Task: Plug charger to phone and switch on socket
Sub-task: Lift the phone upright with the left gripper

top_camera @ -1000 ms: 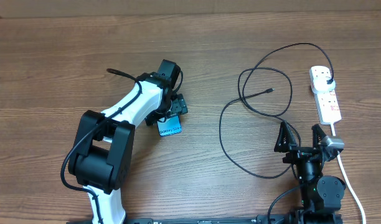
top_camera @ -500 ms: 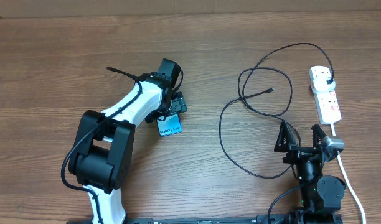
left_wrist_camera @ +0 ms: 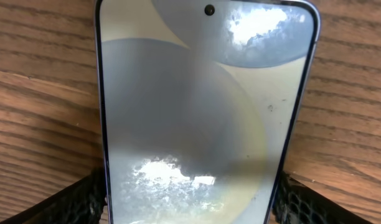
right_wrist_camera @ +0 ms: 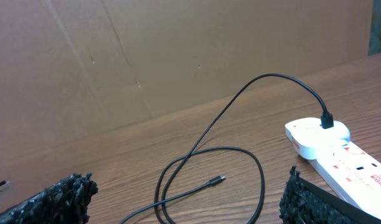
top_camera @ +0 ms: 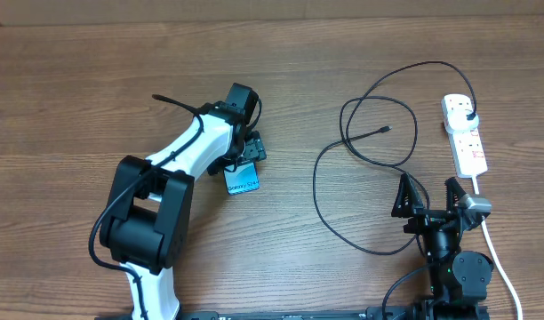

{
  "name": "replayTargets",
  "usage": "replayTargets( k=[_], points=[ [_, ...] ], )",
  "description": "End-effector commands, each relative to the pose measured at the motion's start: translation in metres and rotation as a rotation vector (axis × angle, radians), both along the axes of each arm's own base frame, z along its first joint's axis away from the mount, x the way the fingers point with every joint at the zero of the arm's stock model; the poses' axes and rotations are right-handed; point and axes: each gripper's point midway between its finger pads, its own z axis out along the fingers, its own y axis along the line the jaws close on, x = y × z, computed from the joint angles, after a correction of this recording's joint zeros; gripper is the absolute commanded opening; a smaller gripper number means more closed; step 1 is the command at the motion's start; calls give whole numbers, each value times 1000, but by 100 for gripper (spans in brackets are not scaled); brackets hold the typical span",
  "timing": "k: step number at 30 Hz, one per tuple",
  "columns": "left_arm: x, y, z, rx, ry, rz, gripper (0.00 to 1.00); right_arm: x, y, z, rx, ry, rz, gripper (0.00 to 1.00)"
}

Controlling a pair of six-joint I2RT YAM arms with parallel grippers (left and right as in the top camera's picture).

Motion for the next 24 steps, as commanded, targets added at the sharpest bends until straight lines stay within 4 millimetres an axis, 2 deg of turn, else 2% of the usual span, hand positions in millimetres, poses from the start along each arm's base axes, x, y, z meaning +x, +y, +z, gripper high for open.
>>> replayTargets(
  k=[1, 15, 24],
  points=[
    [-61, 4, -82, -9, 280, -13, 87, 0, 0, -3, -7, 0, -4, 100],
    [-71, -3, -84, -56, 328, -23, 85, 0, -1, -3, -7, 0, -5, 100],
    [-71, -3, -81, -51, 338, -37, 76, 0, 0, -3, -7, 0, -4, 100]
  ],
)
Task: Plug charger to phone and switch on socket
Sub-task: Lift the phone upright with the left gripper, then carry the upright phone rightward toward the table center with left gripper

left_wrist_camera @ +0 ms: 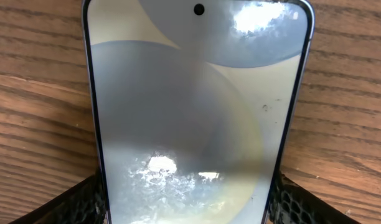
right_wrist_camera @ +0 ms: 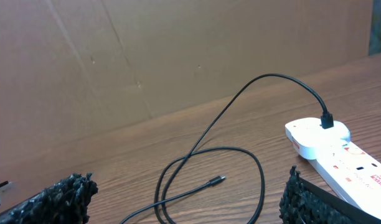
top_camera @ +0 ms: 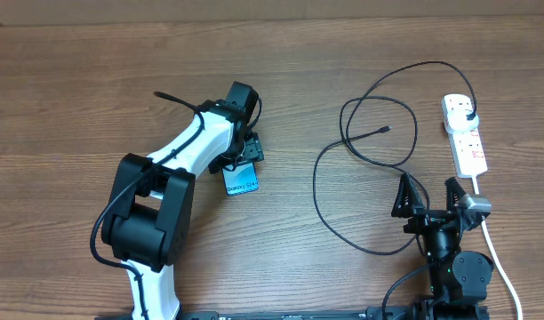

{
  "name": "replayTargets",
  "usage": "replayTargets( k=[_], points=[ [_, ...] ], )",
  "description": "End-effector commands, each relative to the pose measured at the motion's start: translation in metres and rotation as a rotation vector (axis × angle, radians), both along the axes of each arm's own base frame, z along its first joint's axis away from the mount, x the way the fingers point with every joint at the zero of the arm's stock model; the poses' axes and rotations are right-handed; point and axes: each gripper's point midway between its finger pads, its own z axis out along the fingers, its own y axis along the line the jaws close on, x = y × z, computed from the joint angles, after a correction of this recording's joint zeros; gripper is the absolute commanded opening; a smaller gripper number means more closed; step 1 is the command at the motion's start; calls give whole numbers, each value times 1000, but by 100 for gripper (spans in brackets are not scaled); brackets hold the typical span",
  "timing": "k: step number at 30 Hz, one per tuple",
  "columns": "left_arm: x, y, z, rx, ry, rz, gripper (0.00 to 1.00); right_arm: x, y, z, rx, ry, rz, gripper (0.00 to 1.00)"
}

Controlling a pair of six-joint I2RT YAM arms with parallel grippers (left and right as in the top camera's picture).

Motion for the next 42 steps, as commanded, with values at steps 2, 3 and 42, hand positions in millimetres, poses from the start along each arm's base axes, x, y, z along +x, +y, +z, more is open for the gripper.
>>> replayTargets(
  k=[2, 3, 42],
  points=[
    [-68, -2, -78, -48, 313, -2, 74, 0, 0, -3, -8, 0, -4, 100],
    [-67, -2, -77, -48, 314, -2, 73, 0, -1, -3, -8, 0, -5, 100],
    [-44, -12, -4, -30, 382, -23, 66, 0, -1, -3, -8, 0, -5, 100]
  ],
)
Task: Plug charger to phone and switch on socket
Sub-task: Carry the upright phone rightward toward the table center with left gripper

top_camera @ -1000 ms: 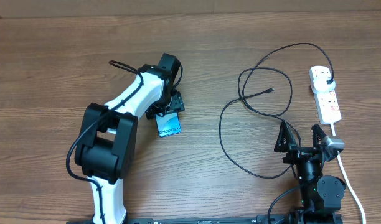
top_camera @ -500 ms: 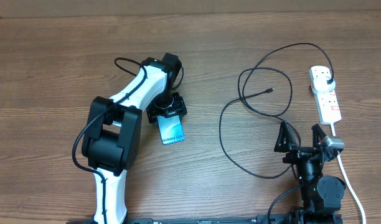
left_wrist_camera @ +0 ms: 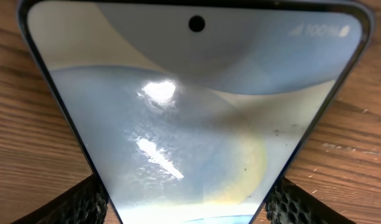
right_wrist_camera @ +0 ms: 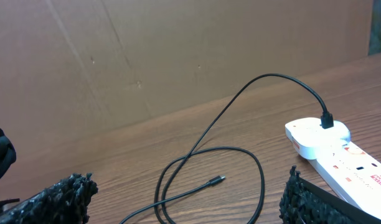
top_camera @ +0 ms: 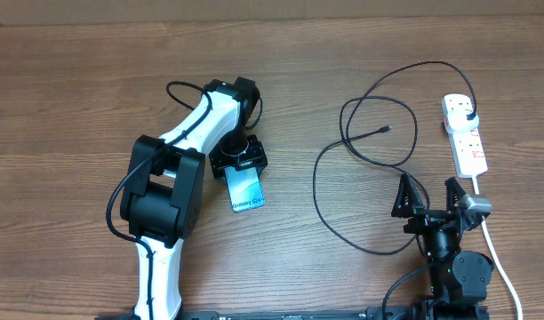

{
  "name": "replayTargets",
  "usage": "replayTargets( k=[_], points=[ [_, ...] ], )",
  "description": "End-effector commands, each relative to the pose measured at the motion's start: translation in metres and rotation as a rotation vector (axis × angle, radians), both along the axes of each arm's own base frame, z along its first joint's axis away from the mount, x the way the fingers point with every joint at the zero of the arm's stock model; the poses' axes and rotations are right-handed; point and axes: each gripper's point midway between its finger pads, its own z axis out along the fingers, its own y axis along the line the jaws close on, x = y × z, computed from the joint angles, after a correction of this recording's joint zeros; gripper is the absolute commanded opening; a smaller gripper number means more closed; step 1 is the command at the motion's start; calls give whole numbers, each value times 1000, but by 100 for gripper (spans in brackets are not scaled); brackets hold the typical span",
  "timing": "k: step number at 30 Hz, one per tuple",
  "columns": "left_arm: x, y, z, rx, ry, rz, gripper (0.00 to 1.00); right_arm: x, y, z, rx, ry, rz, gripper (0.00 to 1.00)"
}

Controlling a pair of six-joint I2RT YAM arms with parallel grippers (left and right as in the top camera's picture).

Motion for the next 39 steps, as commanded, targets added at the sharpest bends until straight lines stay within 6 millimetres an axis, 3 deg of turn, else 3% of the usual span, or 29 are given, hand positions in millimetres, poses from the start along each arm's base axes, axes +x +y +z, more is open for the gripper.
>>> replayTargets(
  k=[1, 8, 23, 27, 34, 39],
  points=[
    [-7, 1, -13, 20, 41, -25, 66, 0, -1, -3, -7, 0, -5, 100],
    [-12, -18, -9, -108, 73, -49, 66, 0, 0, -3, -7, 0, -4, 100],
    [-14, -27, -5, -190, 86, -79, 64, 0, 0, -3, -7, 0, -4, 100],
    [-10, -20, -5, -188, 81, -62, 63, 0, 0, -3, -7, 0, -4, 100],
    [19, 17, -9, 5, -32, -35, 62, 0, -1, -3, -7, 0, -5, 100],
    [28, 21, -11, 47, -75, -45, 61, 0, -1, -3, -7, 0, -5, 100]
  ],
)
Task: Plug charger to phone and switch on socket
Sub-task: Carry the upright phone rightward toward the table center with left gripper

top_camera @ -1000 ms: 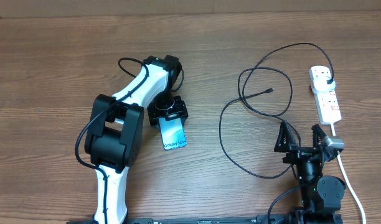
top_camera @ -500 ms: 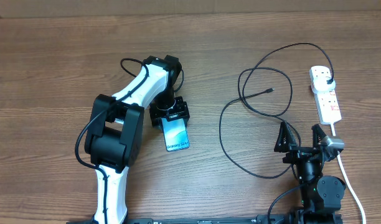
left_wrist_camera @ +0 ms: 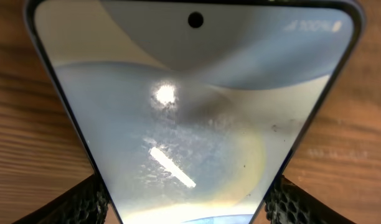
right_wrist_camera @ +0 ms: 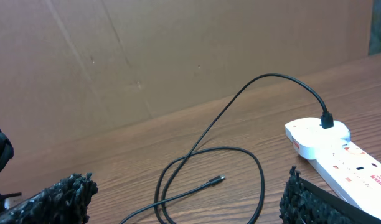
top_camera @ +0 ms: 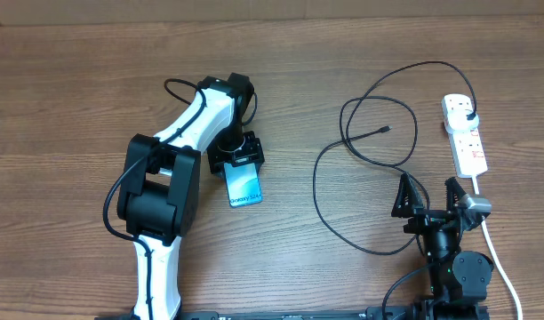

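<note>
A phone (left_wrist_camera: 190, 106) with a lit screen fills the left wrist view, its long edges clamped between the left gripper's (left_wrist_camera: 190, 214) black fingers (left_wrist_camera: 84, 199). Overhead, the phone (top_camera: 243, 185) points toward the near edge, left of centre, below the left gripper (top_camera: 237, 161). The black charger cable (top_camera: 343, 151) loops right of centre, its free connector (top_camera: 385, 131) lying on the wood, also seen as the connector (right_wrist_camera: 218, 180). Its other end is plugged into the white power strip (top_camera: 468, 142). The right gripper (top_camera: 428, 203) stands open near the front edge, nothing between its fingers.
The wooden table (top_camera: 76, 107) carries only these items. A brown cardboard wall (right_wrist_camera: 178, 50) stands behind it. The power strip's white lead (top_camera: 499, 258) runs off the near right edge, beside the right arm's base.
The left gripper and phone sit slightly farther from the near edge and a touch to the left. The wood behind the phone looks more blurred. The right arm has not moved.
The left gripper was shut on the phone, which lay flat, angled to the near right. At the second moment little had changed. By 1.3 s ago the wrist had turned, the phone pointing at the near edge and tilted in the grip. Now it sits marginally farther back.
</note>
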{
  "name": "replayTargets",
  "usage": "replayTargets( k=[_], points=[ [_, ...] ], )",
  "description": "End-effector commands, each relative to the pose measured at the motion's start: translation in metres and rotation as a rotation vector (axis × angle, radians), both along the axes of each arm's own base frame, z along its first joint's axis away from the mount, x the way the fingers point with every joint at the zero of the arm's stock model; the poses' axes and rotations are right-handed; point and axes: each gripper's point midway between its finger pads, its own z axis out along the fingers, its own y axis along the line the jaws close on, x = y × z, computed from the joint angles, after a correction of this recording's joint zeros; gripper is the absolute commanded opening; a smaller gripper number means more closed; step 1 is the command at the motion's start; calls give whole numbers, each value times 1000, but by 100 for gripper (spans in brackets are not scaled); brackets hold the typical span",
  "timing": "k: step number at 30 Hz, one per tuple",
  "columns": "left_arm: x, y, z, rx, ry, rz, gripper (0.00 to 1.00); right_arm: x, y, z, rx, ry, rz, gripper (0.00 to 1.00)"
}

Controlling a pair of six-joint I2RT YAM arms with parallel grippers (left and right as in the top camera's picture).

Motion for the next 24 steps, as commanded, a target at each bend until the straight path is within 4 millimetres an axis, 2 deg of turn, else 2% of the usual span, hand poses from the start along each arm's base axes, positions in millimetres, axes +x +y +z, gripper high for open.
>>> replayTargets(
  k=[1, 12, 24],
  points=[
    [13, 15, -13, 94, -41, -1, 61, 0, 0, -3, -8, 0, -4, 100],
    [22, 12, -8, 96, -75, 2, 57, 0, 0, -3, -8, 0, -4, 100],
    [31, -3, 38, 33, -60, 11, 56, 0, 0, -3, -8, 0, -4, 100]
  ],
)
